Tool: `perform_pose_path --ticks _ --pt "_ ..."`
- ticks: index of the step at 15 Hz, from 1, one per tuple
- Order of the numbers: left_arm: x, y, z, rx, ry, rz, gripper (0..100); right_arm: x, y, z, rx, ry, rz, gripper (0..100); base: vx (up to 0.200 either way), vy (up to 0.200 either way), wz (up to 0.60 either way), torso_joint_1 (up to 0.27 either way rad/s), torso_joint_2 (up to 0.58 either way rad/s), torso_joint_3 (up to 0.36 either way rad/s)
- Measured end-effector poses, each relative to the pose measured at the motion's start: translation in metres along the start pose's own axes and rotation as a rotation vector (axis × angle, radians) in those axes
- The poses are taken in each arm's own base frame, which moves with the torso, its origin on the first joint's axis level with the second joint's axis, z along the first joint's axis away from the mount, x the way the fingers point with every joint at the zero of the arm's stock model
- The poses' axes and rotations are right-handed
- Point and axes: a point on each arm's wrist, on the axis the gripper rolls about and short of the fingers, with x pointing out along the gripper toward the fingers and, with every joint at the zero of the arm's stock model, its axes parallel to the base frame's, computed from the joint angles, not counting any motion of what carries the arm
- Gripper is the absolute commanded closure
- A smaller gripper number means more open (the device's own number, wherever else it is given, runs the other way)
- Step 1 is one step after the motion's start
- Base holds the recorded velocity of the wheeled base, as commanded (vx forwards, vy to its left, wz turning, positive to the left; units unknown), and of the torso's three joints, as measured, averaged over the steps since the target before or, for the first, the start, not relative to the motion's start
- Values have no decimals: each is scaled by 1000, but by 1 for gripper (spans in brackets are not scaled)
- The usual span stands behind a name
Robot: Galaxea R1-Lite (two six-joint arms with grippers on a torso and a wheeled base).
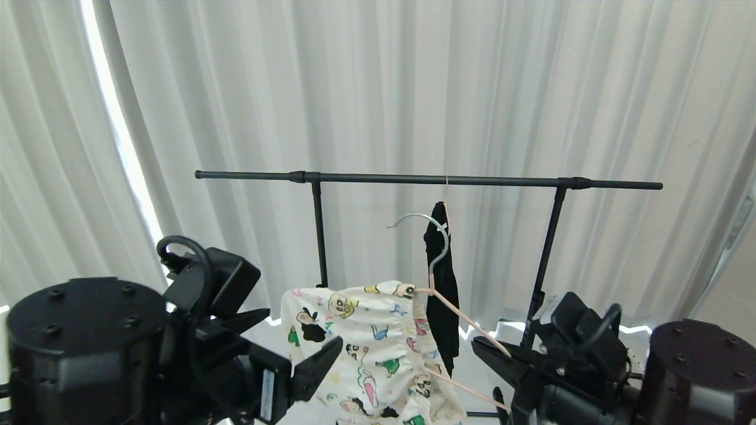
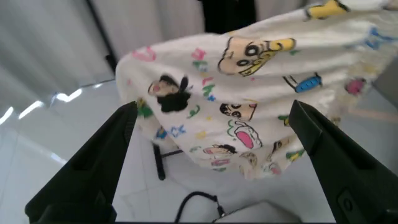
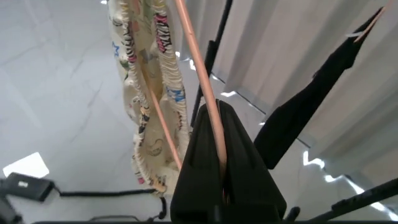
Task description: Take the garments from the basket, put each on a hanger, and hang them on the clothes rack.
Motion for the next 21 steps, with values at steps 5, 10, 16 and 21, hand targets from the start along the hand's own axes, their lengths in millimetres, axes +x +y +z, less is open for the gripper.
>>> perform_pose_path --ticks 5,10,16,21 --pt "-43 8 -23 286 -102 -436 0 -51 2 -20 -167 12 229 100 0 0 0 0 0 0" --pt "-49 -1 -42 339 -63 -561 0 -61 14 -19 -195 -13 311 100 0 0 0 0 0 0" --pt "-33 -18 -40 372 3 -627 0 -53 32 -7 -209 -59 363 100 0 0 0 0 0 0" --pt "-25 -24 -41 376 44 -634 100 -52 37 -6 -212 -64 364 100 0 0 0 0 0 0"
